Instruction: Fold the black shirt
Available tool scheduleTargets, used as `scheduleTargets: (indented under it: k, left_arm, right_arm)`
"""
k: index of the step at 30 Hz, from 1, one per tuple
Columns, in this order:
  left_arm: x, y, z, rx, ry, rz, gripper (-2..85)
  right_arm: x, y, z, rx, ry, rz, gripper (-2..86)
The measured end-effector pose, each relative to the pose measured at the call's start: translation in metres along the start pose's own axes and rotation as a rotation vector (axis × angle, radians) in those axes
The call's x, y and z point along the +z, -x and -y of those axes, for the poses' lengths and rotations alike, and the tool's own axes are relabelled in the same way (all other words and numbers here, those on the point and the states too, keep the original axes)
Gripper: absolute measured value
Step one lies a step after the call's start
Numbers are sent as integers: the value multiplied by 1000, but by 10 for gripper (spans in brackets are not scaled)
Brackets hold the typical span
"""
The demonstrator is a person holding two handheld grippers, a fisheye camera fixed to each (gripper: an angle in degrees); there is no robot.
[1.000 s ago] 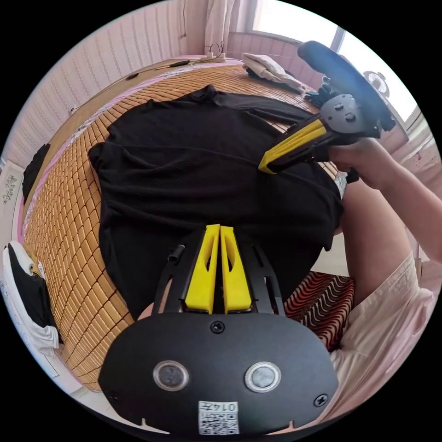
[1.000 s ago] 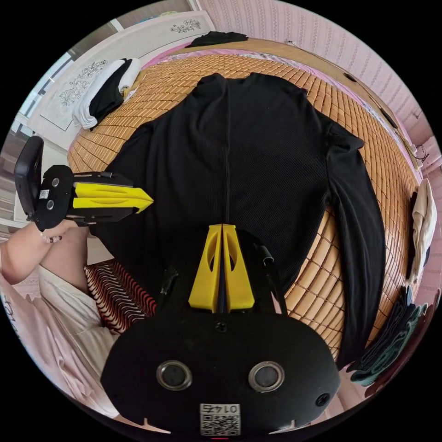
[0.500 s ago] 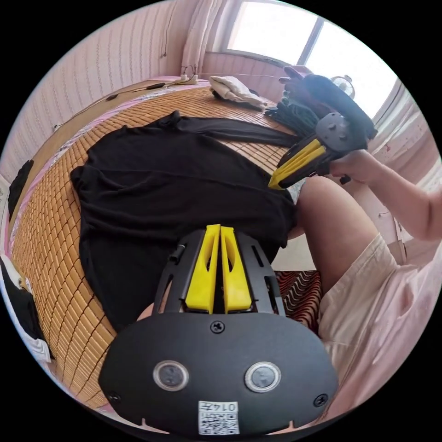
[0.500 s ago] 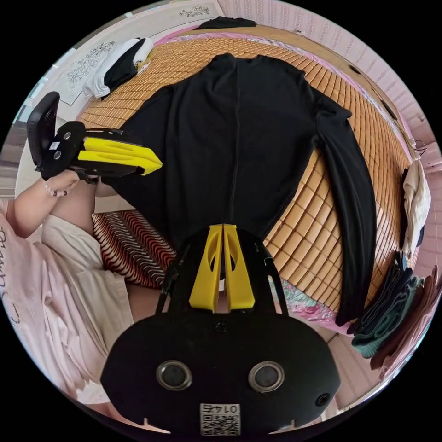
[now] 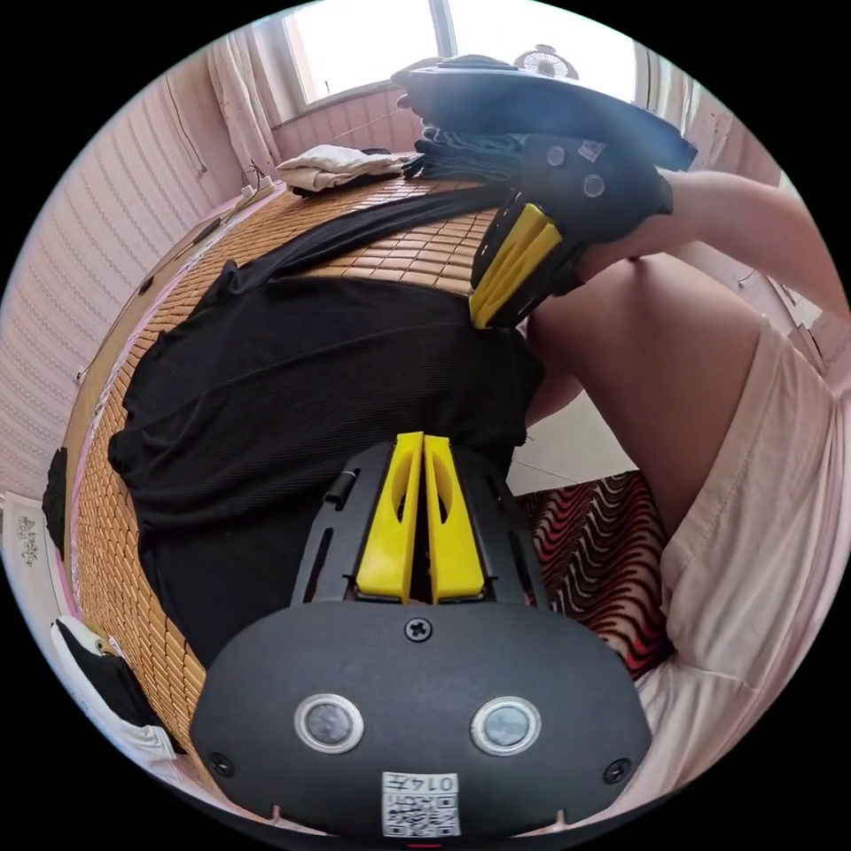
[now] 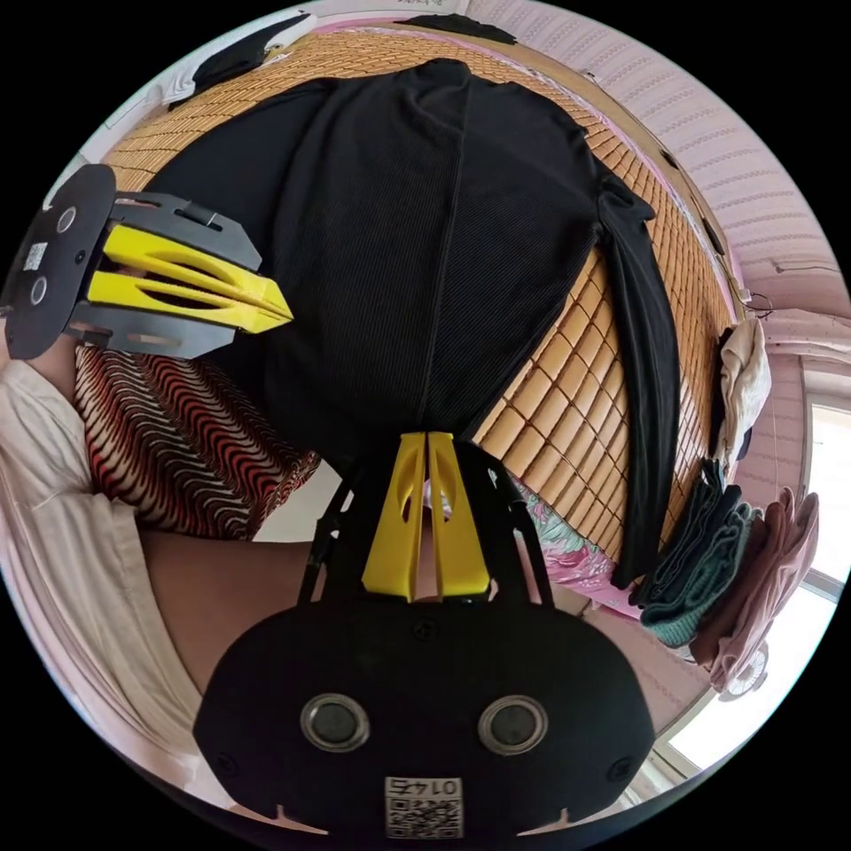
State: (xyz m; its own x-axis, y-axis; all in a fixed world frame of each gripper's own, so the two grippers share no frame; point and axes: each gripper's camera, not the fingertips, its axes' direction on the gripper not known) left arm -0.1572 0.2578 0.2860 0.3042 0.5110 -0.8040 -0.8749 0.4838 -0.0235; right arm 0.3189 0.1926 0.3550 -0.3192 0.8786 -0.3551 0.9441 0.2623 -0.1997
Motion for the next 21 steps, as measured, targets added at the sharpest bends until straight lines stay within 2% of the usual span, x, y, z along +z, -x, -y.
scheduleTargets:
  k: [3,6,8,9,11,14,15,17,19,21]
  left_arm:
    - [1,4,2,-41,11,-48,-9]
    - [-8,10,7,-51,3,-82,-9]
    - [-27,11,14,-51,-110,-51,-8]
    - [-31,12,17,-44,-122,-46,-8]
    - [-41,19,38,-41,-163,-76,-8]
    - [-48,32,68,-24,-261,-137,-5]
    - [-48,35,75,-25,-277,-142,-4]
    - [-38,44,109,6,-291,-183,6]
    - [-27,47,141,74,-270,-188,33]
    - [-16,49,175,125,-253,-169,52]
  right_arm:
    - [6,-9,-22,38,-15,84,-7]
    - [-3,-36,-62,246,-132,187,-4]
    - [-14,-67,-113,513,-393,227,-1]
    - [-12,-75,-126,584,-449,217,0]
    - [12,-104,-176,903,-587,68,12]
    - [56,-130,-234,1270,-598,-131,79]
    - [63,-134,-245,1324,-586,-149,89]
    - [86,-140,-294,1557,-608,-58,114]
    - [98,-140,-321,1590,-701,12,126]
    - [111,-144,-339,1644,-675,23,131]
